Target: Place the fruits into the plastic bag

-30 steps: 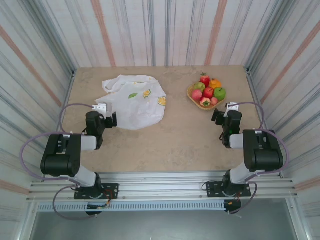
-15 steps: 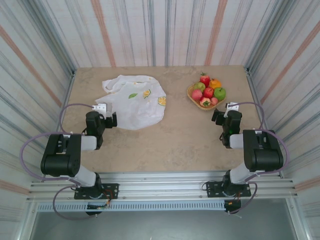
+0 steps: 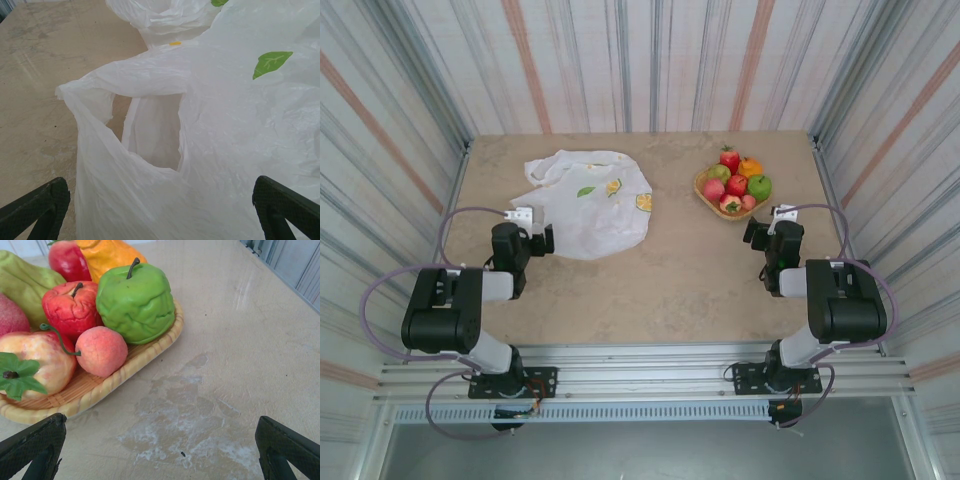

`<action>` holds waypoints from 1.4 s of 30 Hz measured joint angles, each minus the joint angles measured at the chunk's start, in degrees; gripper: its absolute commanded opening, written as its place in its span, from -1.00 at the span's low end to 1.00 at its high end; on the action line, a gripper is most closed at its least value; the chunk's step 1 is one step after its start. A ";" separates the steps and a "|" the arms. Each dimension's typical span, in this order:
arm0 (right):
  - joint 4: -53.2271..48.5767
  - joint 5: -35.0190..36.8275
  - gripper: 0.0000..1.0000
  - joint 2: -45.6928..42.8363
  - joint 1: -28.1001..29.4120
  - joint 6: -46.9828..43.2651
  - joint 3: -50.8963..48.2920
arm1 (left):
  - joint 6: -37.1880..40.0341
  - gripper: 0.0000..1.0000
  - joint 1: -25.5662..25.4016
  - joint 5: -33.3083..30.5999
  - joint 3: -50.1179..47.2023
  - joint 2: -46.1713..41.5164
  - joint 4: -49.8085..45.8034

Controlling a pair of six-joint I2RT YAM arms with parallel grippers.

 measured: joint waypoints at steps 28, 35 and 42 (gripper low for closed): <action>-40.02 3.08 0.87 -26.69 21.75 20.02 15.69 | -32.50 0.97 -0.33 2.78 8.04 -24.92 -35.32; -42.03 4.11 0.86 -8.20 37.66 22.01 26.25 | -34.18 0.97 0.22 4.98 10.67 -17.49 -40.92; -43.85 2.73 0.76 7.91 40.24 25.81 35.26 | -35.93 0.93 6.08 7.13 16.20 -5.22 -40.92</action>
